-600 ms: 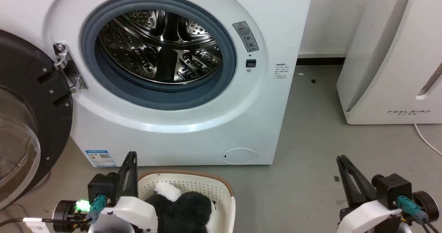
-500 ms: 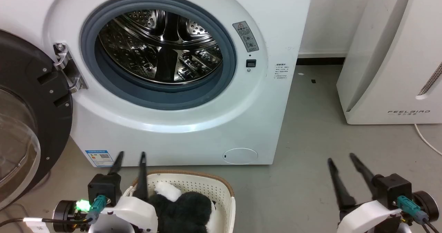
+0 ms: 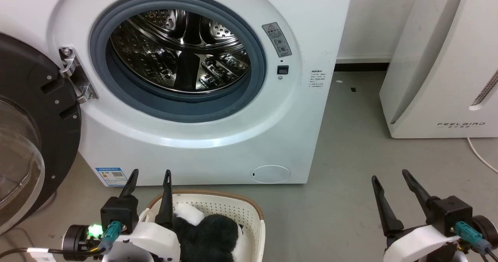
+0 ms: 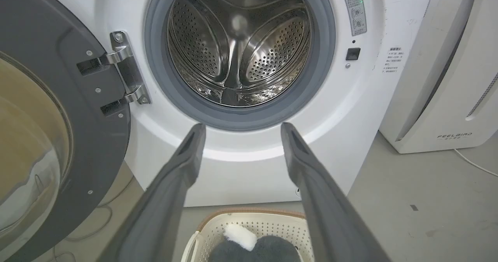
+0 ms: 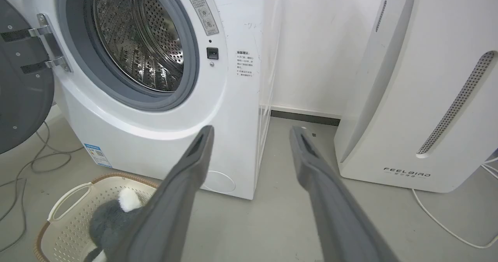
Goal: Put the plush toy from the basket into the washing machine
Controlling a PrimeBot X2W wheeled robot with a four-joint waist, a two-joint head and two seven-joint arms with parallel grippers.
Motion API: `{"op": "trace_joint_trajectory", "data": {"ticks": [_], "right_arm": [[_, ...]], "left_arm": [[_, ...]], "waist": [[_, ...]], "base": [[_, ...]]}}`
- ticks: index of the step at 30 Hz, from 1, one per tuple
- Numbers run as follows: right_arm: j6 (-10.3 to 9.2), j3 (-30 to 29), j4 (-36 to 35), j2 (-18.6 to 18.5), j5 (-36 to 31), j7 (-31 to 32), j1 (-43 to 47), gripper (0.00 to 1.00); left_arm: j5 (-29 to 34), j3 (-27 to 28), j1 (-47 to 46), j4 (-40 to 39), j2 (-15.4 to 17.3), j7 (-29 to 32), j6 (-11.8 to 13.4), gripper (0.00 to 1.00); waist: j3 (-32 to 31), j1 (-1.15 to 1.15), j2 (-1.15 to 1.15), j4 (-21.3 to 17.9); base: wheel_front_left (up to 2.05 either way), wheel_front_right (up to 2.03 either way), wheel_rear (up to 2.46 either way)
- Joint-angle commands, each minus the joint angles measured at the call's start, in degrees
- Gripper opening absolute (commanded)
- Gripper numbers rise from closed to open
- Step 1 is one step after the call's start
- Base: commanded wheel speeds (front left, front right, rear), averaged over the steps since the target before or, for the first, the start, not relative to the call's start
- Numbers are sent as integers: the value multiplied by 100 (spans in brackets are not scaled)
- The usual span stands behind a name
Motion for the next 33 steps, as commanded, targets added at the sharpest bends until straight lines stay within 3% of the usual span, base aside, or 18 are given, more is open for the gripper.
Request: {"op": "trace_joint_trajectory", "data": {"ticks": [1,17,33], "right_arm": [[-1,-23,-17,0,41,-56,26,100],[-1,-51,-26,0,168,-247,28,100],[-2,-14,-71,-1,305,-438,-91,100]], "left_arm": [[-46,-7,26,20,0,-61,20,100],[-170,-123,-44,371,0,-253,-7,100],[-270,-247,-481,1306,40,-440,-107,100]], "waist": [[7,0,0,-4],[199,0,0,-65],[696,0,0,-215]], "base": [[0,0,0],[0,0,0],[0,0,0]]}}
